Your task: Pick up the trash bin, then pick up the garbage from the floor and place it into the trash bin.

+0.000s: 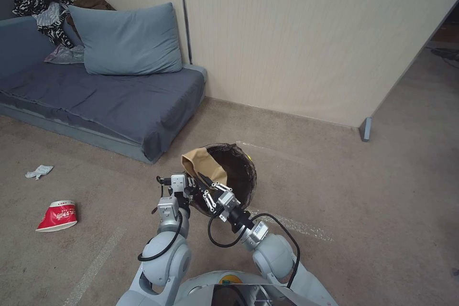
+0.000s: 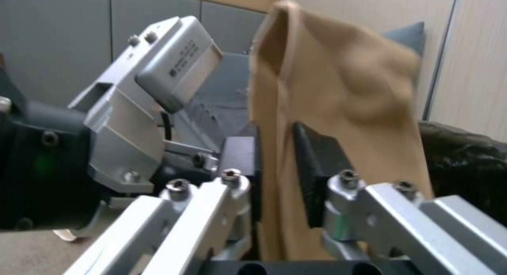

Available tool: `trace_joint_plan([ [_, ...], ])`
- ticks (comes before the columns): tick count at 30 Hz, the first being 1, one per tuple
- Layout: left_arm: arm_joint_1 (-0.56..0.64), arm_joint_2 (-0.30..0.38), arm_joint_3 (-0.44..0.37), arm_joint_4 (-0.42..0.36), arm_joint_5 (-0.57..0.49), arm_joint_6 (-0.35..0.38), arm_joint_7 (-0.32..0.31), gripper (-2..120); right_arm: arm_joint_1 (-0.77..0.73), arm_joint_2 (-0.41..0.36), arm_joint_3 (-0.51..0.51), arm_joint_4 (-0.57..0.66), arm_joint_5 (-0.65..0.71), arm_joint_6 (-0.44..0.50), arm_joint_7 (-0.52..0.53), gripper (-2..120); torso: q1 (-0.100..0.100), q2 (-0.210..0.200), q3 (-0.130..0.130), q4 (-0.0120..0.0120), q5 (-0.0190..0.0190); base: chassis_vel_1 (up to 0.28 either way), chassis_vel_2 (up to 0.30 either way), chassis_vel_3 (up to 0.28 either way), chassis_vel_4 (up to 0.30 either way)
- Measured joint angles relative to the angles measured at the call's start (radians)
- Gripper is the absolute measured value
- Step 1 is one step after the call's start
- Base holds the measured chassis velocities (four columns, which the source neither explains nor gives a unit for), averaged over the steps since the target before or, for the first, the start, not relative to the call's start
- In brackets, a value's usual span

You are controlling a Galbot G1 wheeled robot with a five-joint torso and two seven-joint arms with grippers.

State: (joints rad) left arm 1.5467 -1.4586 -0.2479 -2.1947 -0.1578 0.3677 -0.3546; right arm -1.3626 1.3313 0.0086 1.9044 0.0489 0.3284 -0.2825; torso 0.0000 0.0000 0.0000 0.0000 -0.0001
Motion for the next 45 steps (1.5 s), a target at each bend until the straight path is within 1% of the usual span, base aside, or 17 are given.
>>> trace_joint_plan([
  [2,0.000,0.000,0.000,0.000,0.000,0.000,0.000,3,0.000,0.000,0.001,-0.002,0.000,0.001,0.000,22,0.000,0.000,0.000,0.0000,0.0000,0.000,0.000,0.000,0.000],
  [3,0.000,0.001,0.000,-0.002,-0.001,0.000,0.000,3,0.000,0.001,0.003,-0.007,-0.001,0.002,0.000,30,0.000,0.000,0.000,0.0000,0.0000,0.000,0.000,0.000,0.000],
  [6,0.001,0.003,0.000,-0.003,-0.001,0.000,0.000,3,-0.001,0.001,0.008,-0.012,-0.003,0.004,0.001,40,0.000,0.000,0.000,0.0000,0.0000,0.000,0.000,0.000,0.000],
  [8,0.001,0.003,0.000,-0.003,-0.001,0.000,0.000,3,-0.001,0.001,0.008,-0.012,-0.003,0.004,0.001,40,0.000,0.000,0.000,0.0000,0.0000,0.000,0.000,0.000,0.000],
  [10,0.000,0.007,-0.002,-0.003,-0.004,0.000,0.000,3,-0.008,0.001,0.017,-0.015,-0.011,0.004,0.002,55,0.000,0.000,0.000,0.0003,0.0000,0.000,0.000,0.000,0.000],
  [12,-0.001,0.008,-0.004,-0.003,-0.005,0.000,0.000,3,-0.011,0.001,0.019,-0.015,-0.013,0.004,0.003,58,0.000,0.000,0.000,0.0001,0.0000,0.000,0.000,0.000,0.000],
  [14,-0.002,0.010,-0.005,-0.003,-0.008,0.000,0.000,3,-0.015,0.000,0.024,-0.016,-0.017,0.004,0.003,66,0.000,0.000,0.000,0.0000,0.0001,0.000,0.000,0.000,0.000],
  [16,-0.003,0.012,-0.002,-0.005,-0.010,0.002,0.000,3,-0.021,-0.004,0.033,-0.016,-0.021,0.005,0.003,79,0.000,0.000,0.000,0.0001,0.0001,0.000,0.000,0.000,0.000],
  [17,-0.003,0.012,-0.002,-0.005,-0.010,0.002,0.000,3,-0.021,-0.004,0.033,-0.016,-0.021,0.005,0.003,79,0.000,0.000,0.000,0.0001,0.0001,0.000,0.000,0.000,0.000],
  [20,-0.003,0.014,0.000,-0.009,-0.012,0.003,-0.001,3,-0.025,-0.009,0.045,-0.009,-0.021,0.005,0.003,92,0.000,0.000,0.000,0.0000,0.0001,0.000,0.000,0.000,0.000],
  [23,-0.002,0.014,-0.001,-0.011,-0.013,0.004,-0.001,3,-0.029,-0.014,0.051,-0.004,-0.021,0.007,0.003,98,0.000,0.000,0.000,0.0001,0.0001,0.000,0.000,0.000,0.000],
  [35,-0.002,0.011,-0.005,-0.011,-0.014,0.005,-0.002,3,-0.033,-0.013,0.065,0.024,-0.030,0.019,0.000,100,0.000,0.000,0.000,0.0001,0.0001,0.000,0.000,0.000,0.000],
  [38,-0.002,0.009,-0.013,-0.009,-0.015,0.006,-0.002,3,-0.049,-0.007,0.114,0.141,-0.042,0.021,-0.002,100,0.000,0.000,0.000,0.0001,0.0001,0.000,0.000,0.000,0.000],
  [39,-0.002,0.009,-0.013,-0.009,-0.015,0.006,-0.002,3,-0.049,-0.007,0.114,0.141,-0.042,0.021,-0.002,100,0.000,0.000,0.000,0.0001,0.0001,0.000,0.000,0.000,0.000],
  [41,-0.002,0.009,-0.023,-0.009,-0.017,0.006,-0.002,3,-0.075,0.010,0.189,0.231,-0.050,0.011,0.030,99,0.000,0.000,0.000,0.0001,0.0001,0.000,0.000,0.000,0.000],
  [43,-0.001,0.009,-0.026,-0.009,-0.018,0.006,-0.002,3,-0.083,0.014,0.209,0.251,-0.059,0.003,0.046,99,0.000,0.000,0.000,0.0000,0.0001,0.000,0.000,0.000,0.000],
  [45,-0.001,0.010,-0.041,-0.014,-0.027,0.006,-0.002,3,-0.132,0.034,0.306,0.321,-0.084,-0.030,0.141,100,0.000,0.000,0.000,0.0000,0.0001,0.000,0.000,0.000,0.000],
])
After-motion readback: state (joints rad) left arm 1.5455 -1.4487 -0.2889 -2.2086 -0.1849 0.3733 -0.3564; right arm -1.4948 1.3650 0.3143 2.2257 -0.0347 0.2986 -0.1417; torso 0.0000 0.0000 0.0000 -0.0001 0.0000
